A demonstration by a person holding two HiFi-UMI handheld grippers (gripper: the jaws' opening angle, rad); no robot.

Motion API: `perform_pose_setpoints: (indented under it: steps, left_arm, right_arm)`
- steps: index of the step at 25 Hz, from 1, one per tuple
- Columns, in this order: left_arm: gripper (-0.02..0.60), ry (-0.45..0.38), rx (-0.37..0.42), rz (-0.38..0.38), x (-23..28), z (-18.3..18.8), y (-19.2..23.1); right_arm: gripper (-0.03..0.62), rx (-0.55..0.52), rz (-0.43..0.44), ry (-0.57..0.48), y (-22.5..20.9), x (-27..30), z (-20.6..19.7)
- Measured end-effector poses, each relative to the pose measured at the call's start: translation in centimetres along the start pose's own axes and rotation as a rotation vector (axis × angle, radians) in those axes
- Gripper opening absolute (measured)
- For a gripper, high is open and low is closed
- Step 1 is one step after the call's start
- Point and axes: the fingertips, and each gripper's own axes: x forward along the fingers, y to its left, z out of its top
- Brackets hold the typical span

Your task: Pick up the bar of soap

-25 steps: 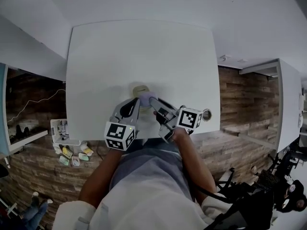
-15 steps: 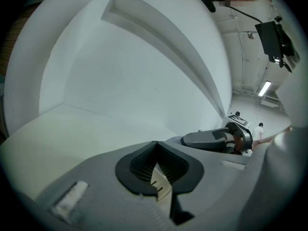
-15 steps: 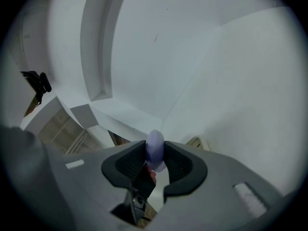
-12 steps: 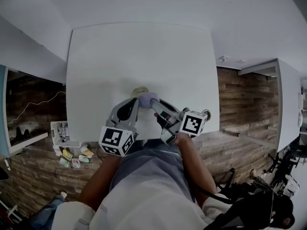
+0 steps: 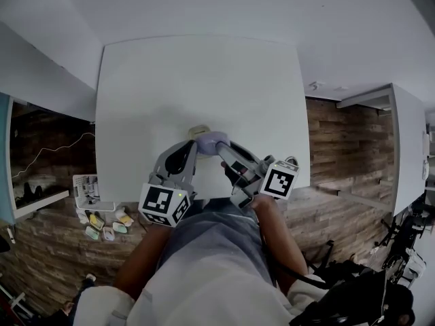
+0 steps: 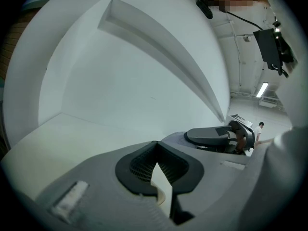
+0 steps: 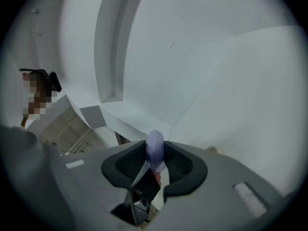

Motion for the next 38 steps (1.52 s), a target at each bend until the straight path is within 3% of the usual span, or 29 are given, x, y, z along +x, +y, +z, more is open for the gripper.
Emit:
perform_pose_setpoints:
  steps: [23, 30, 38]
  left_arm:
    - [0.003, -0.053, 0.019, 0.007, -0.5, 4.8, -1.0]
    - [0.002, -0.077, 0.021, 0.022, -0.7, 6.2, -0.9]
    - [0.002, -0.1, 0.034, 0.025, -0.9, 8.0, -1.6]
  right_arm:
    - [0.123, -0.234, -0.019, -0.042, 5.5, -0.8, 2.8]
    - [0.123, -0.324, -0.047, -0.06, 6.9, -1.2, 3.7]
    - [0.123, -0.497, -0.13, -0.097, 8.3, -1.4, 4.7]
